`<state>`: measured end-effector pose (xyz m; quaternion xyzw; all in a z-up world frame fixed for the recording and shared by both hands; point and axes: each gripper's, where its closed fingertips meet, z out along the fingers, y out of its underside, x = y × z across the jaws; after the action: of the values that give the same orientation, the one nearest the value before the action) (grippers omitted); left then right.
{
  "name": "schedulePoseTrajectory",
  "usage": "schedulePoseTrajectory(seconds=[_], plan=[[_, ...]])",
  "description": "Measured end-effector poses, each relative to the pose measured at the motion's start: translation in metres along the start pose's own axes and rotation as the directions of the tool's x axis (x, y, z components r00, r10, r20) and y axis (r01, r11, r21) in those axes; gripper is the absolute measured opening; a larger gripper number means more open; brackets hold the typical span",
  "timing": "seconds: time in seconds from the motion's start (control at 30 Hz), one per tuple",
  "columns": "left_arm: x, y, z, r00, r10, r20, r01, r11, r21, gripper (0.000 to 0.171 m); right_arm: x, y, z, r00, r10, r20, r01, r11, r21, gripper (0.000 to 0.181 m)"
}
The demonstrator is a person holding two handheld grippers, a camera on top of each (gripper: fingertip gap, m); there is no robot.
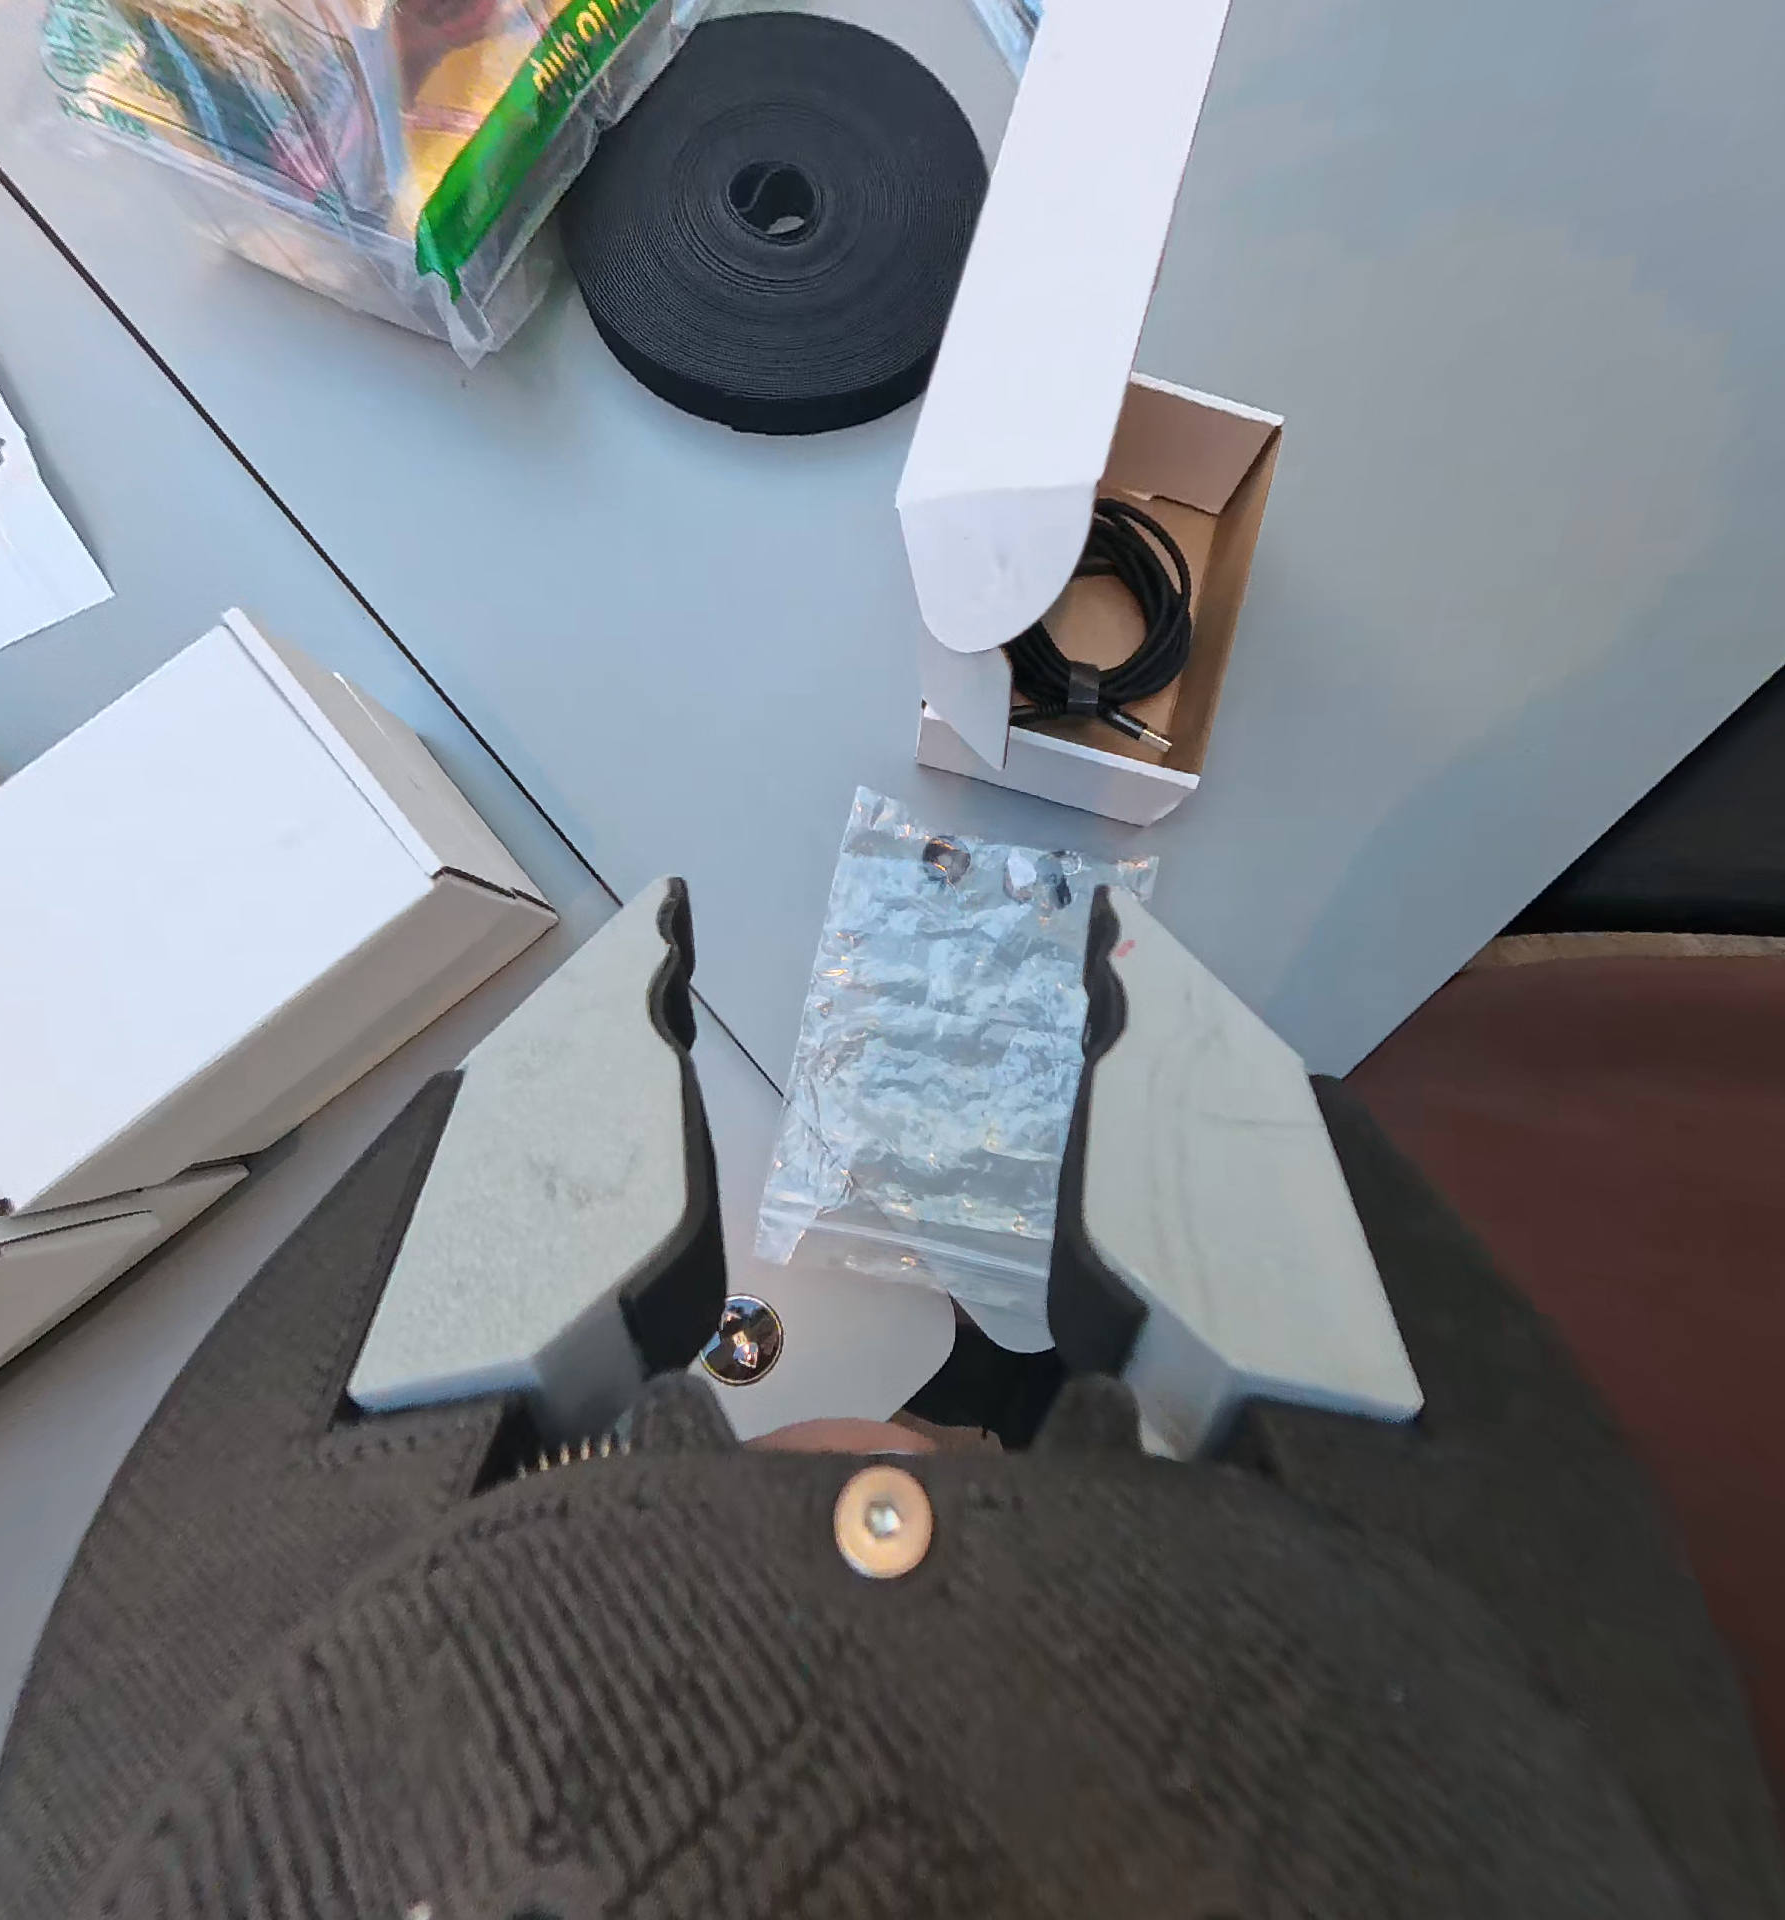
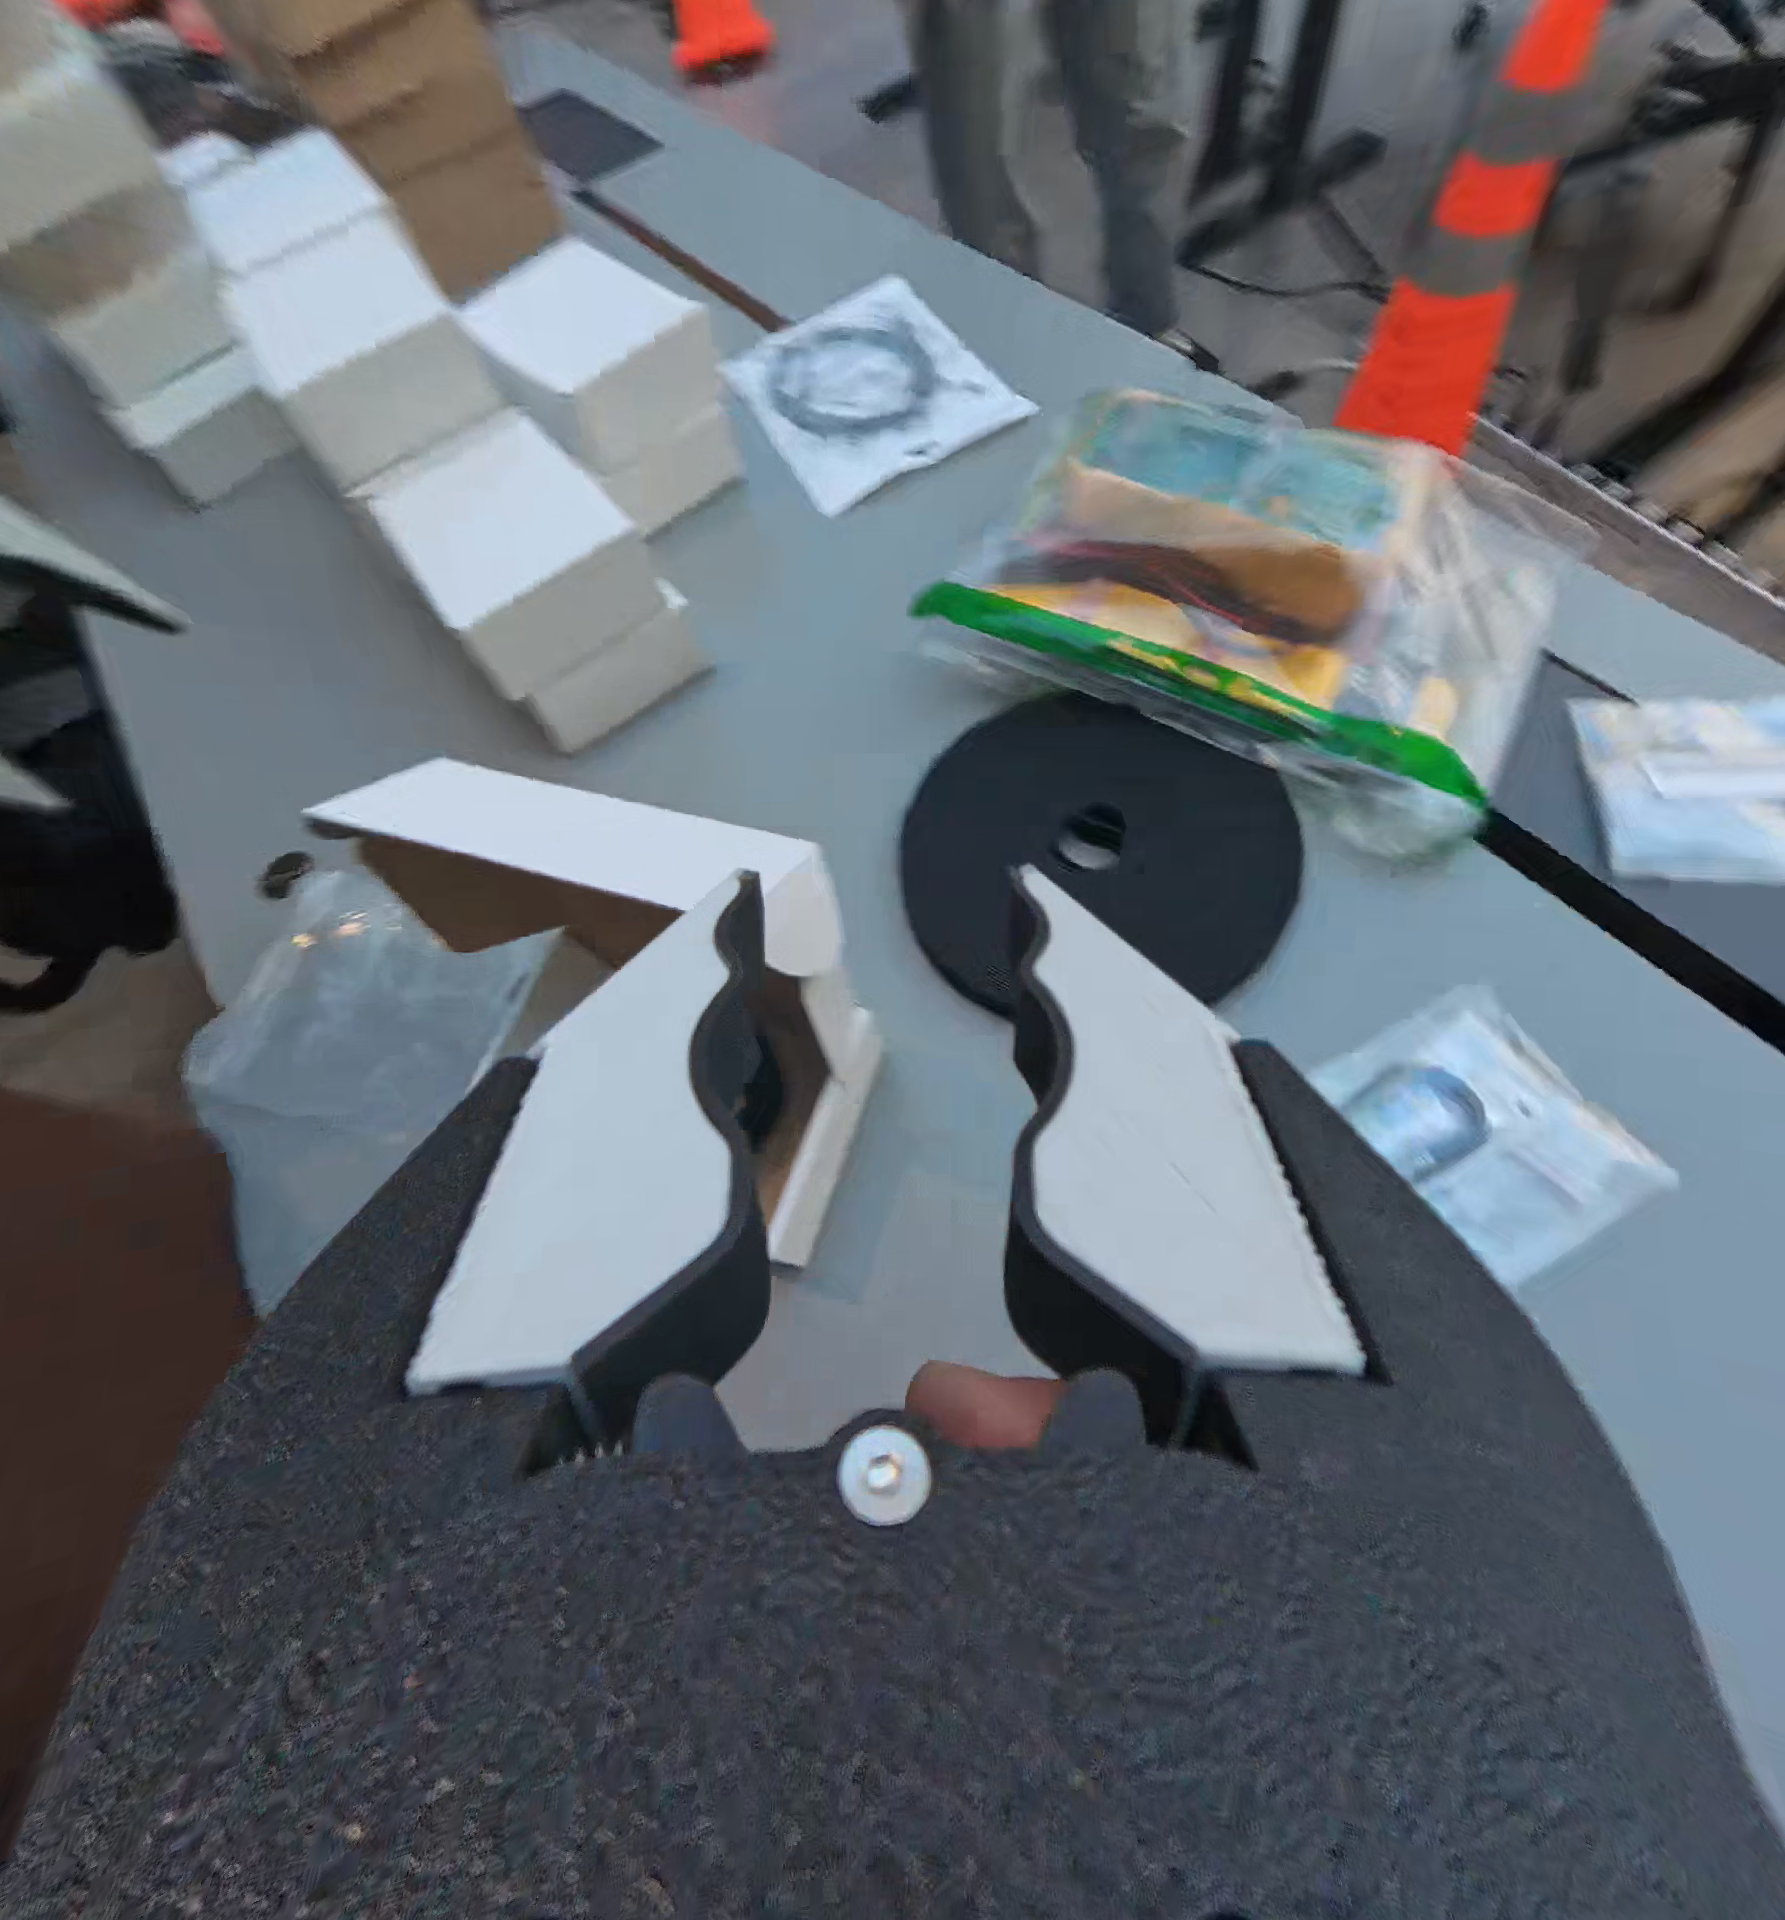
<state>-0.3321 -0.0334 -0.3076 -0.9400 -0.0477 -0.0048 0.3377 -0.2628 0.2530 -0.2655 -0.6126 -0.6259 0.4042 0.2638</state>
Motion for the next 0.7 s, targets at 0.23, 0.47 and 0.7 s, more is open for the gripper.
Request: schedulePoseTrajectory(seconds=[0.23, 0.47, 0.7], plan=[[-0.024, -0.002, -0.01, 0.988, -0.139, 0.071, 0.135, 0.99, 0.051, 0.093, 0.032, -0.008, -0.011, 0.978, 0.184, -0.097, -0.17, 0.976, 0.139, 0.061], [-0.088, -0.047, -0.05, 0.918, -0.322, 0.233, 0.253, 0.926, 0.281, 0.116, -0.021, -0.055, 0.004, 0.998, 0.059, -0.008, -0.057, 0.988, 0.146, 0.094], [-0.047, -0.041, -0.024, 0.914, -0.406, 0.02, 0.394, 0.897, 0.199, 0.119, -0.123, -0.084, 0.046, 0.963, -0.149, 0.225, 0.134, 0.988, 0.079, 0.096]])
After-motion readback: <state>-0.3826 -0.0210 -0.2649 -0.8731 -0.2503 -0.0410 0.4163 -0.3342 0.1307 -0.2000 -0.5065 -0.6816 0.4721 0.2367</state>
